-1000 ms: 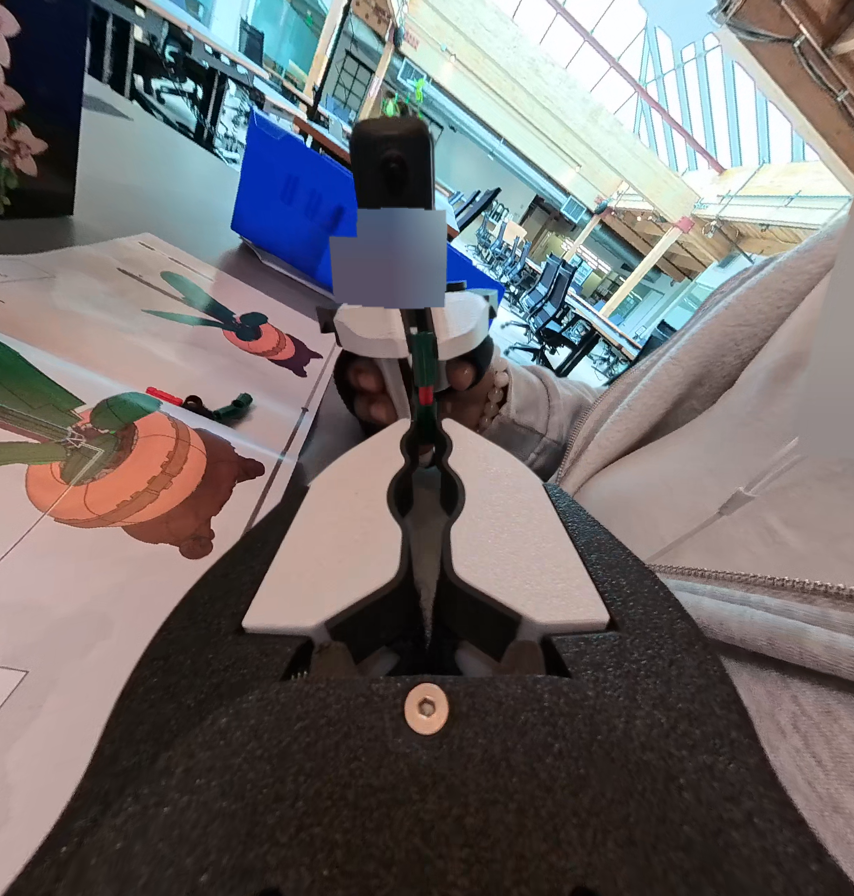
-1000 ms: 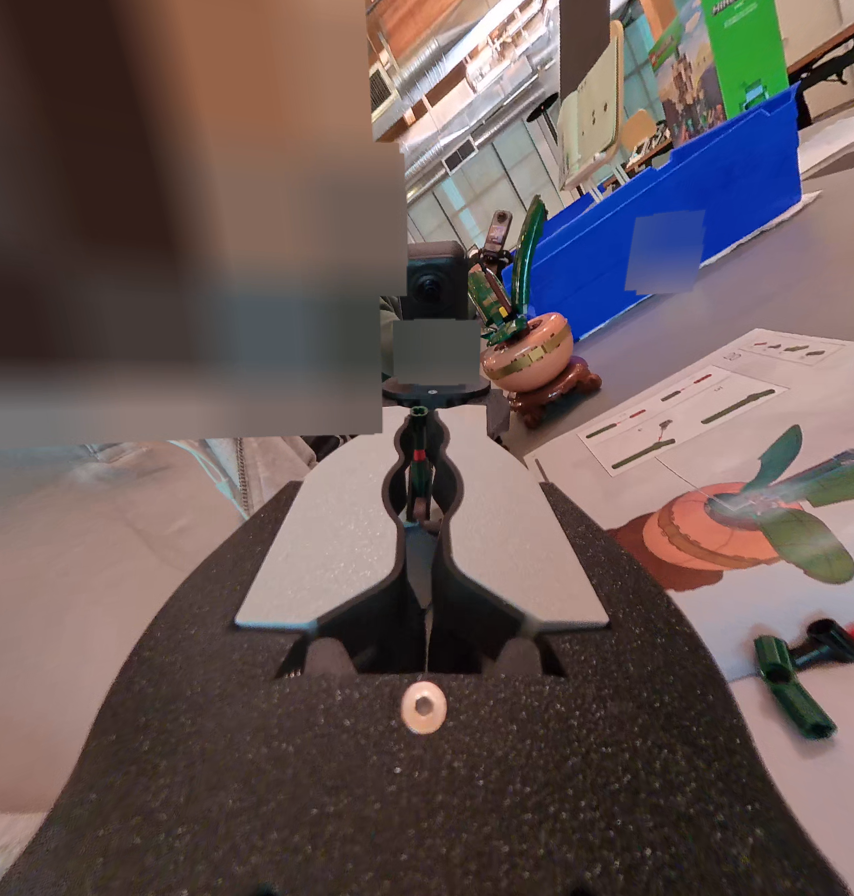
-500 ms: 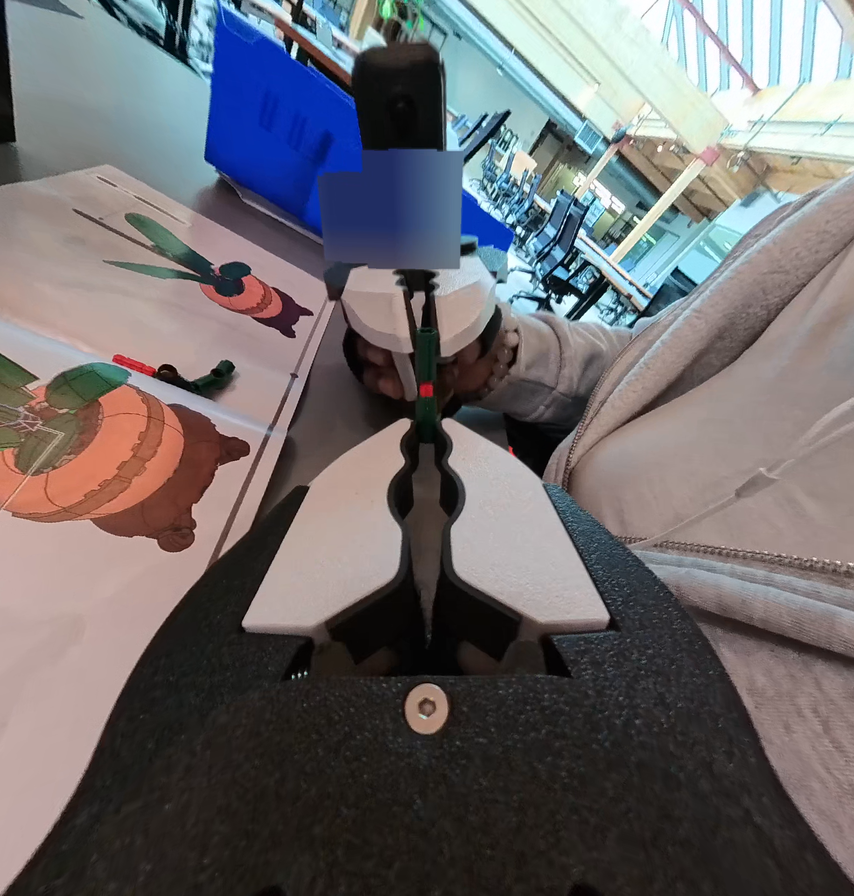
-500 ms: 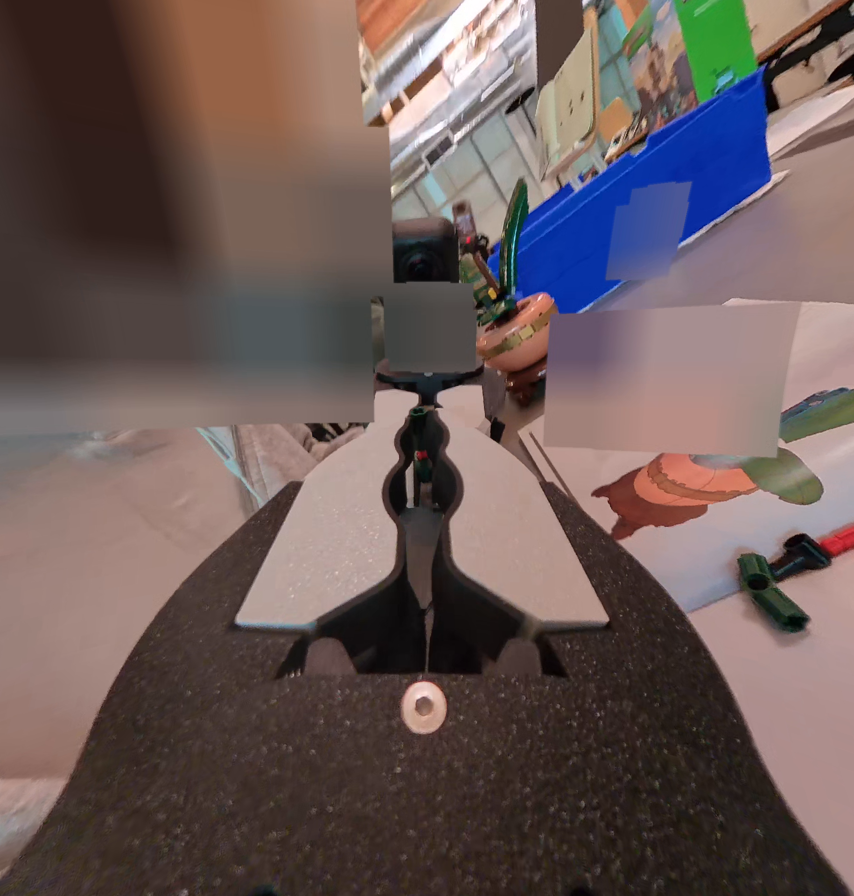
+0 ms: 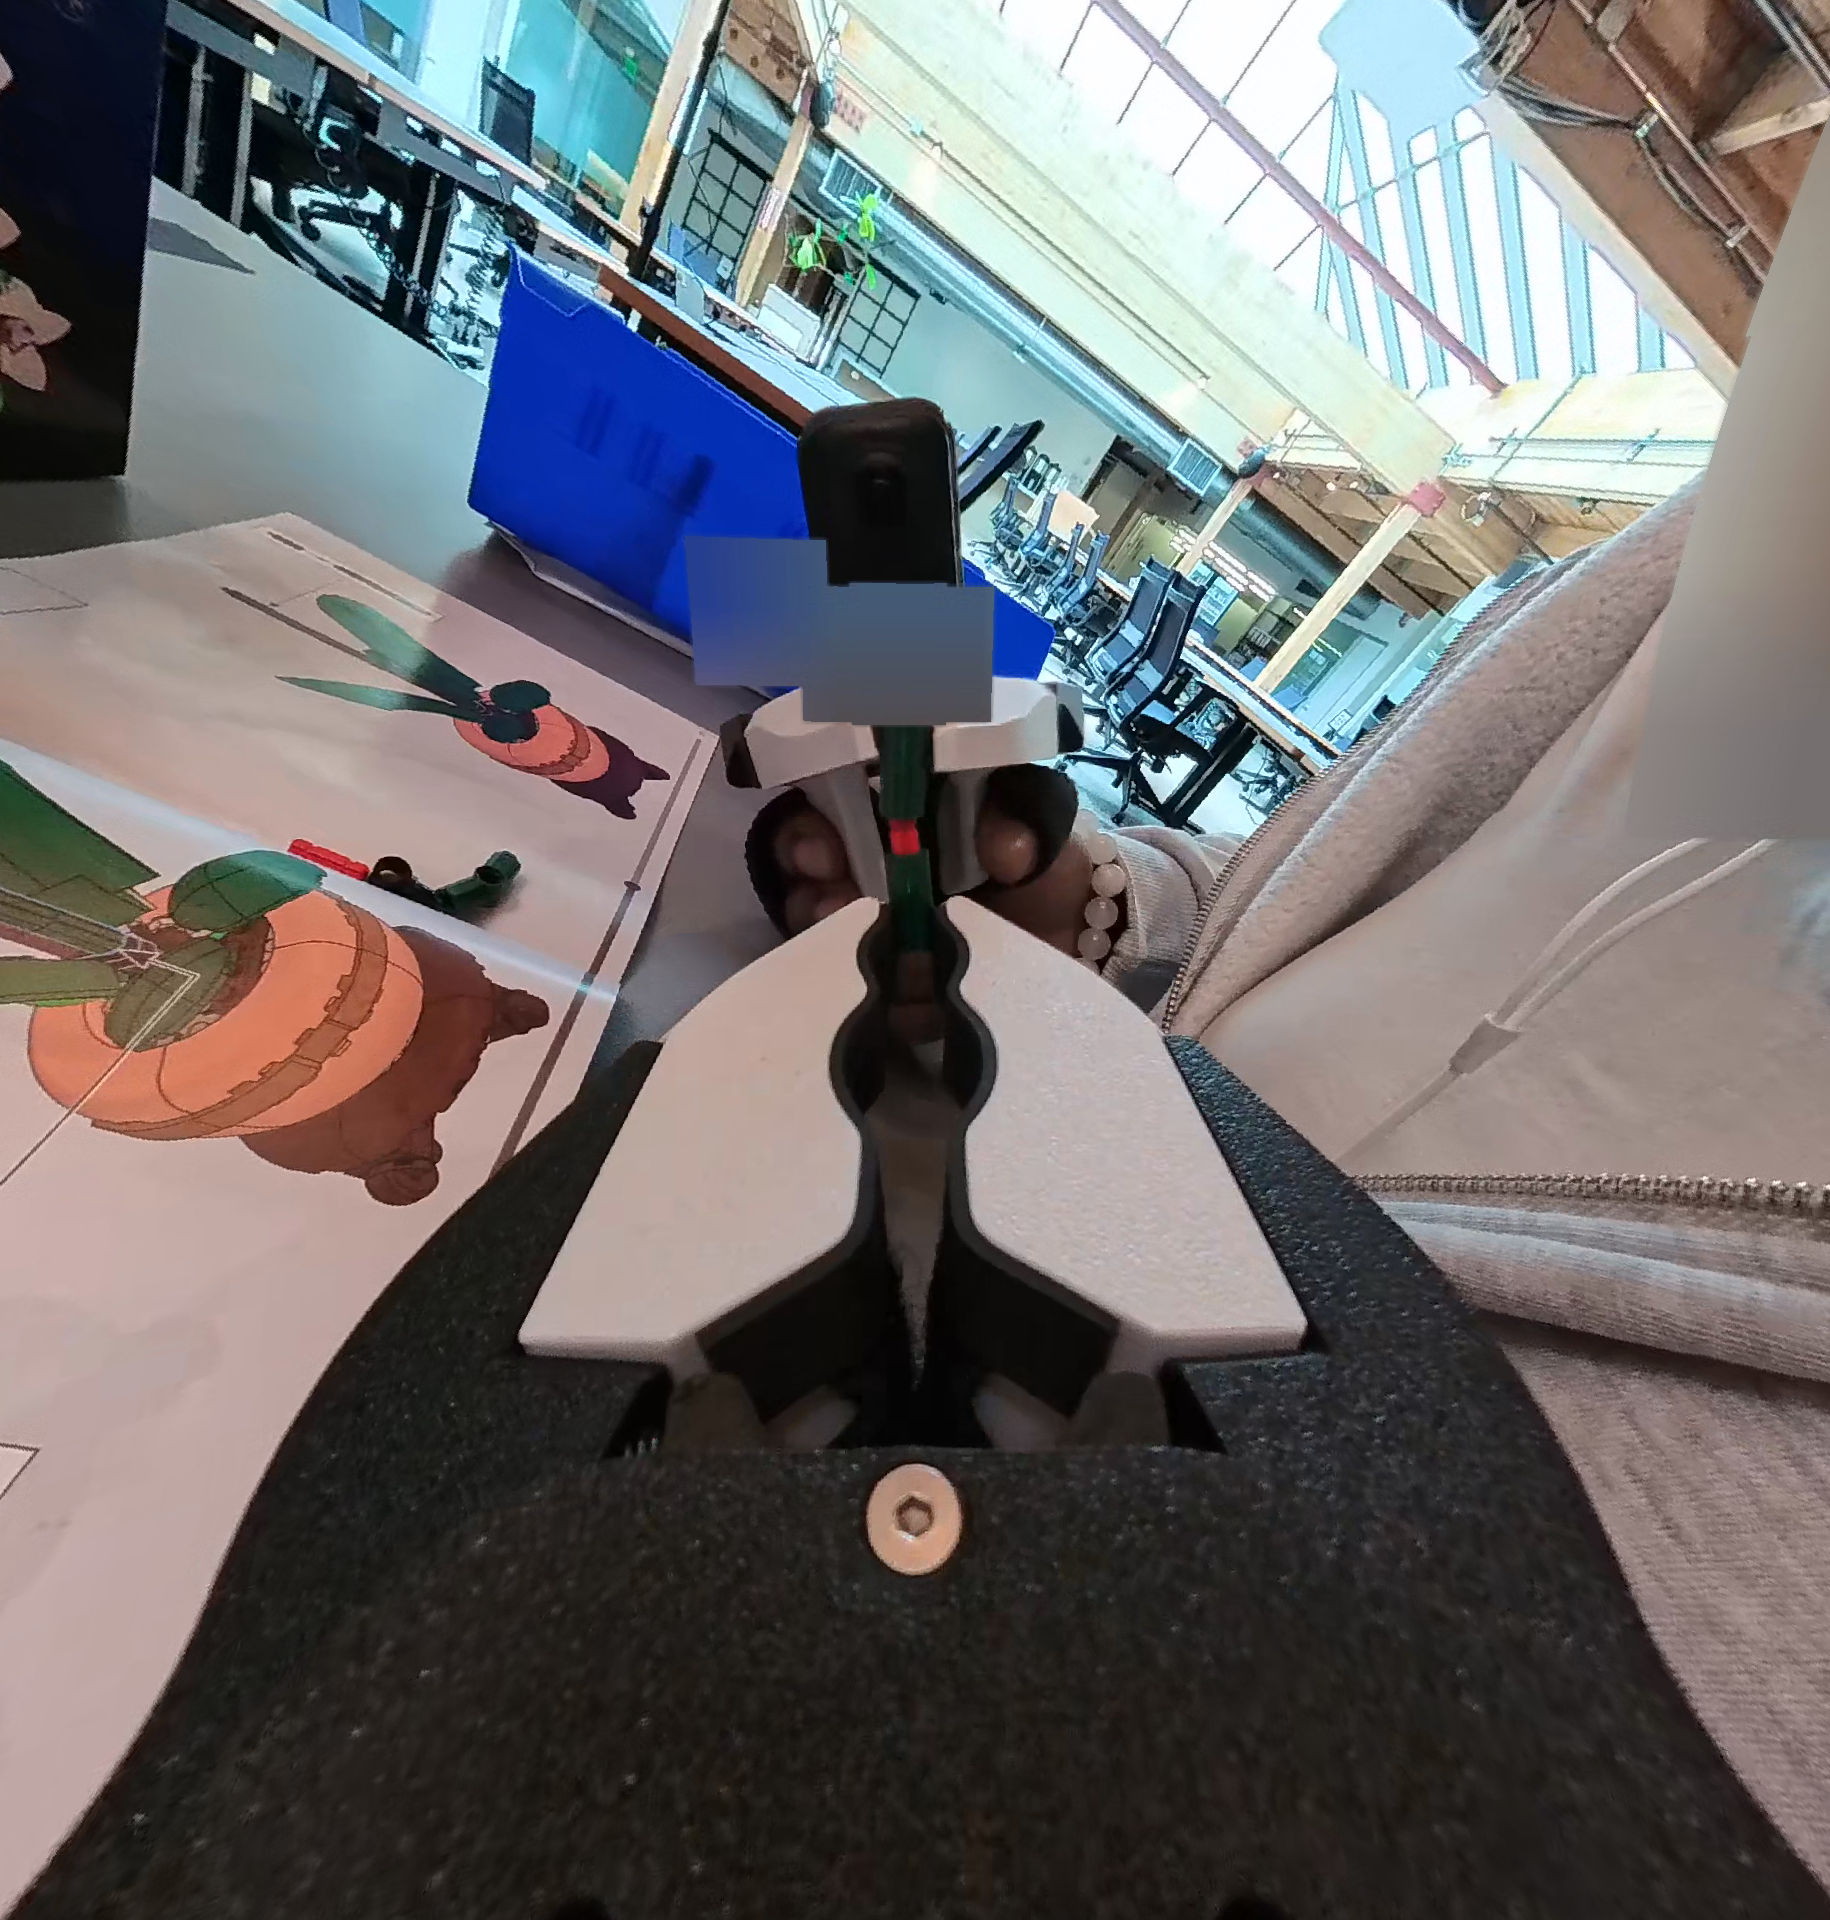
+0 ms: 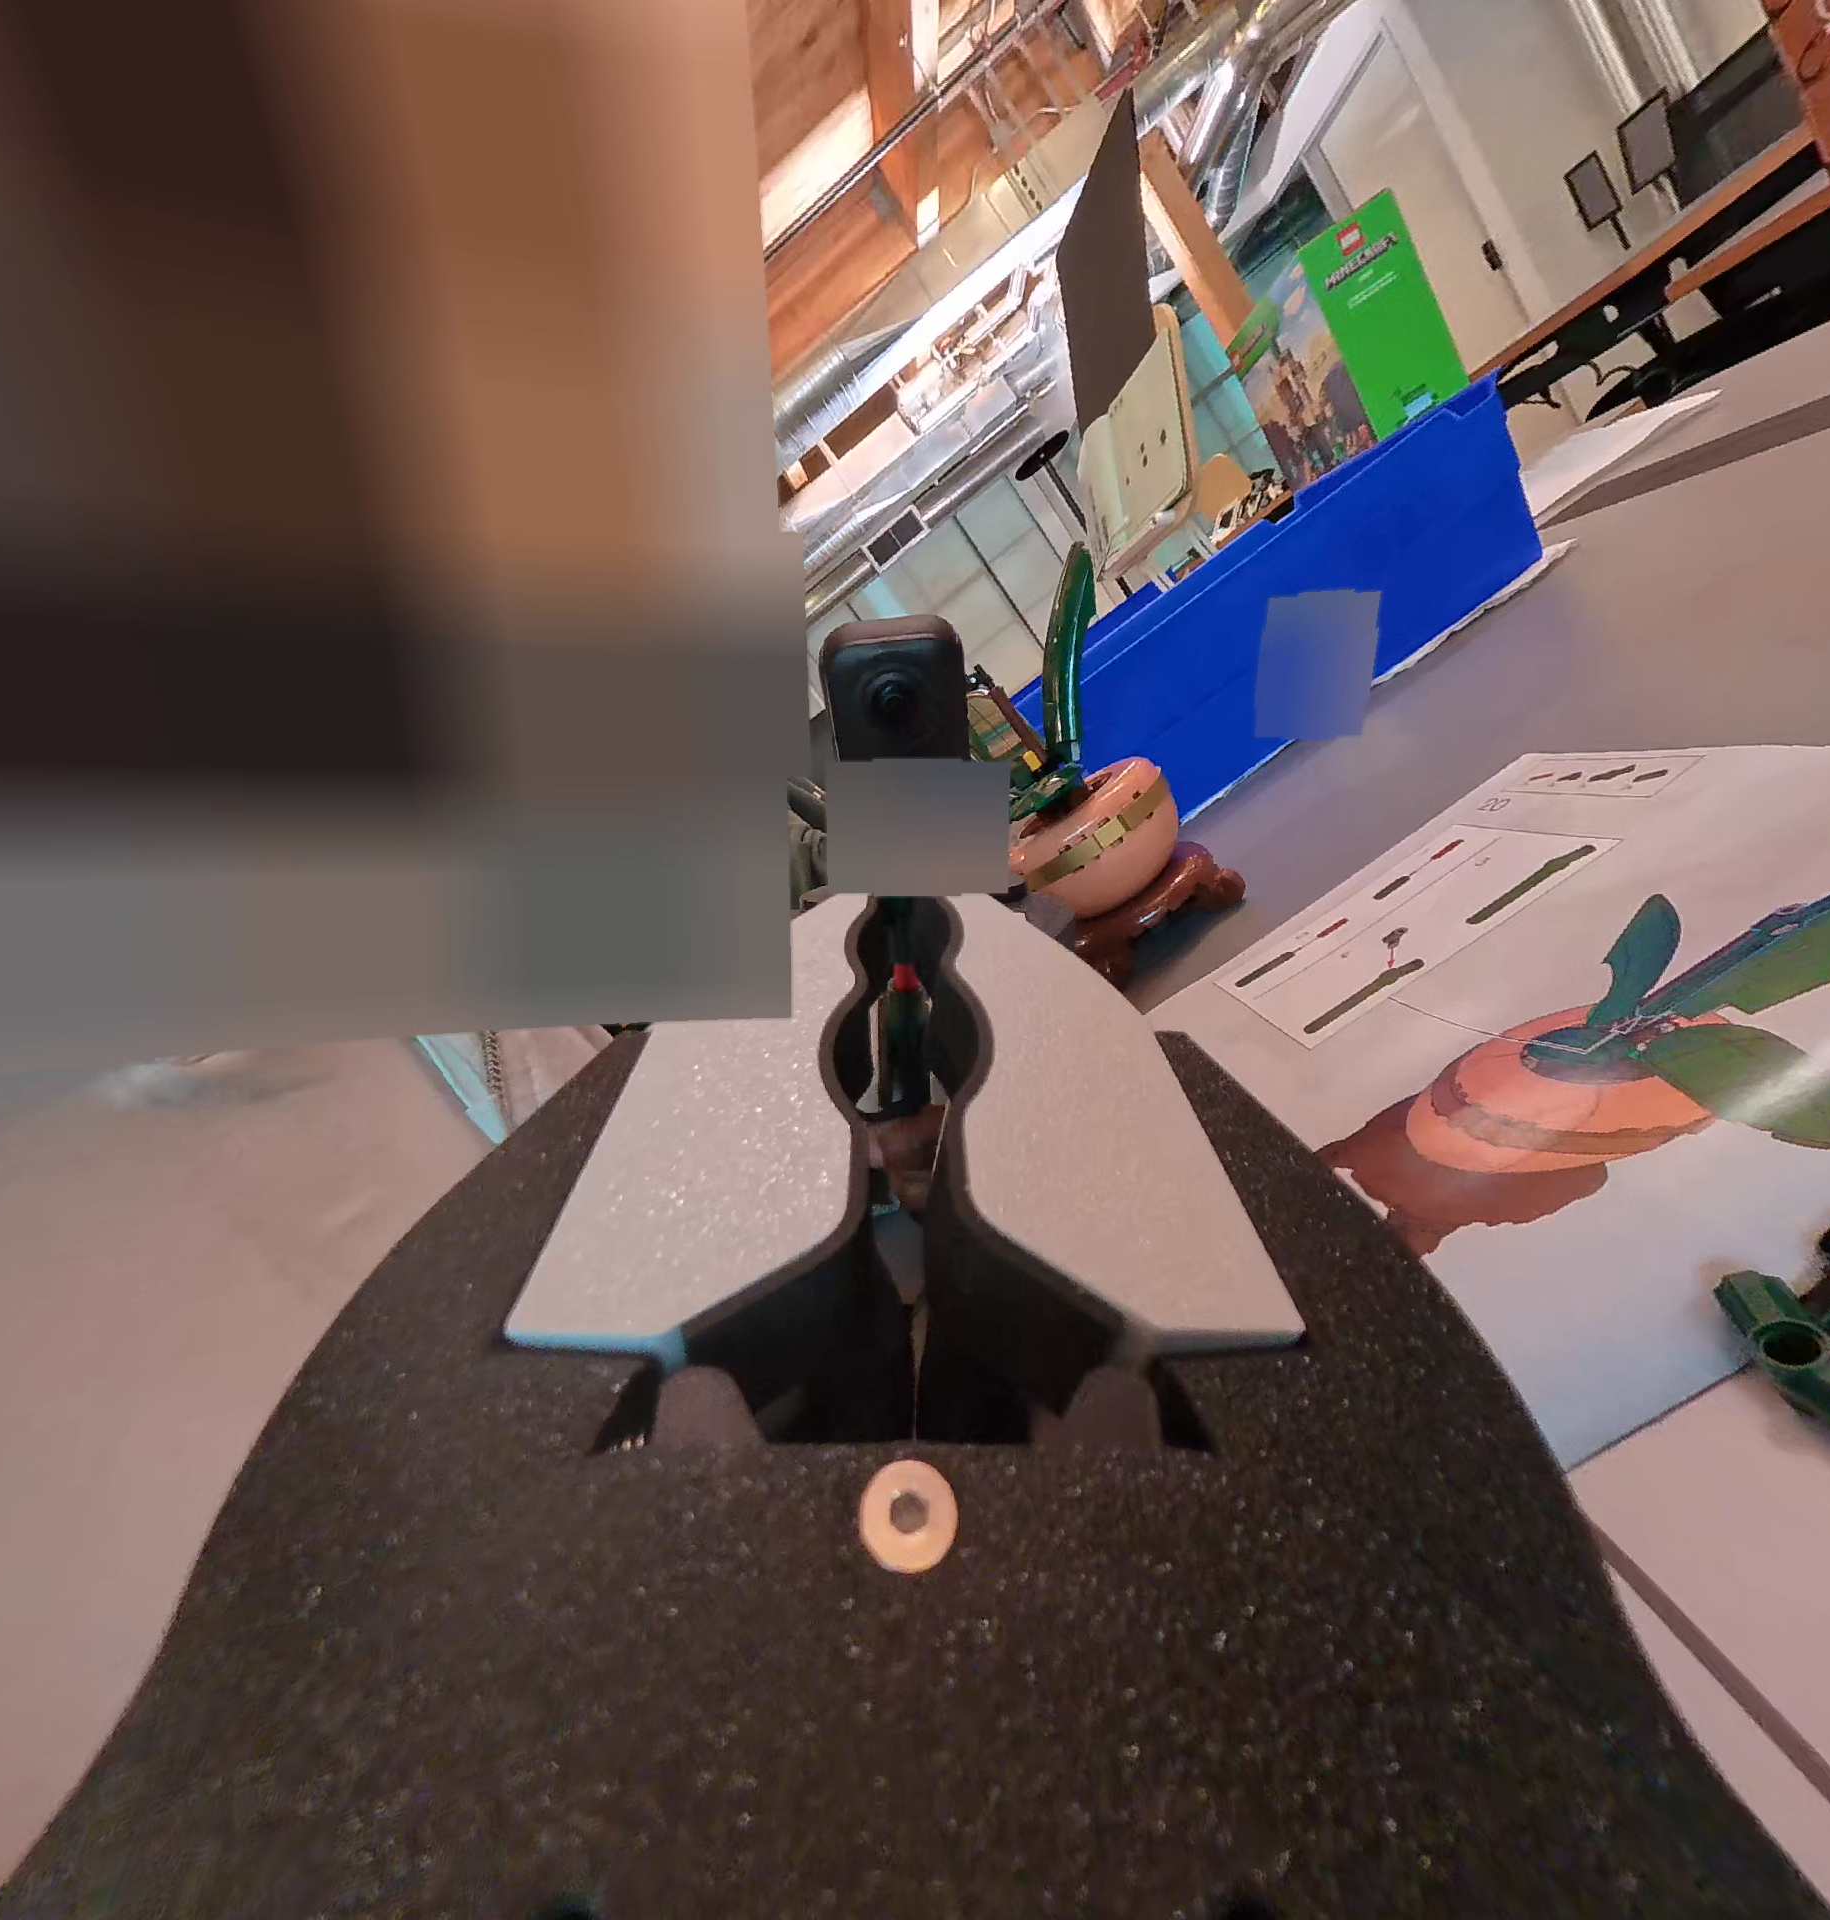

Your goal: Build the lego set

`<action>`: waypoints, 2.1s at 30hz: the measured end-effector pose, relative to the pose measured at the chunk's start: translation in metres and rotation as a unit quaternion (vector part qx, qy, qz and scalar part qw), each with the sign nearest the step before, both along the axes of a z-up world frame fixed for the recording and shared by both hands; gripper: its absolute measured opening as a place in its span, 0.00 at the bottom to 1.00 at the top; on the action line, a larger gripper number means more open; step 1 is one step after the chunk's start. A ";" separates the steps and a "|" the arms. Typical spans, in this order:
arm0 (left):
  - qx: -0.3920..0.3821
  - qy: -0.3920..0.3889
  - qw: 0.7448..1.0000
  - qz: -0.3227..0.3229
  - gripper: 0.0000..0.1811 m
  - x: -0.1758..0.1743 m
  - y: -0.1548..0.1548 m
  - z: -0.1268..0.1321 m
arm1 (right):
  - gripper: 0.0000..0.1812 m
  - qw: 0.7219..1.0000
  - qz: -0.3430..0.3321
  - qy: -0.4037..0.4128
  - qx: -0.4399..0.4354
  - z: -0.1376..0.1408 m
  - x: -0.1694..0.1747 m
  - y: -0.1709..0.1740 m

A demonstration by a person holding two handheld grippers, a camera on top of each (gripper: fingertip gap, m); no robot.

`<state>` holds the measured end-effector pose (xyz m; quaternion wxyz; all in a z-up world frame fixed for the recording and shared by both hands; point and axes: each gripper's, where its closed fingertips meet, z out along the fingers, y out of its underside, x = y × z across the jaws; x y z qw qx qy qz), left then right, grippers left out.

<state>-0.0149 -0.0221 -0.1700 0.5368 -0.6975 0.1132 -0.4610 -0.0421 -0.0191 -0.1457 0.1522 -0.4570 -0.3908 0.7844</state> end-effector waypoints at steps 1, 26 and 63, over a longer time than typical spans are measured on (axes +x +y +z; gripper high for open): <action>0.001 0.001 1.000 0.000 0.02 0.000 0.000 0.000 | 0.02 1.000 0.001 -0.001 0.000 0.000 0.000 0.000; 0.015 0.006 1.000 -0.010 0.03 0.001 -0.003 0.003 | 0.13 0.998 0.040 -0.005 -0.044 0.003 -0.004 -0.010; 0.116 0.135 0.970 0.166 0.21 -0.036 0.011 0.012 | 0.03 0.998 -0.049 0.009 0.041 0.010 -0.015 0.006</action>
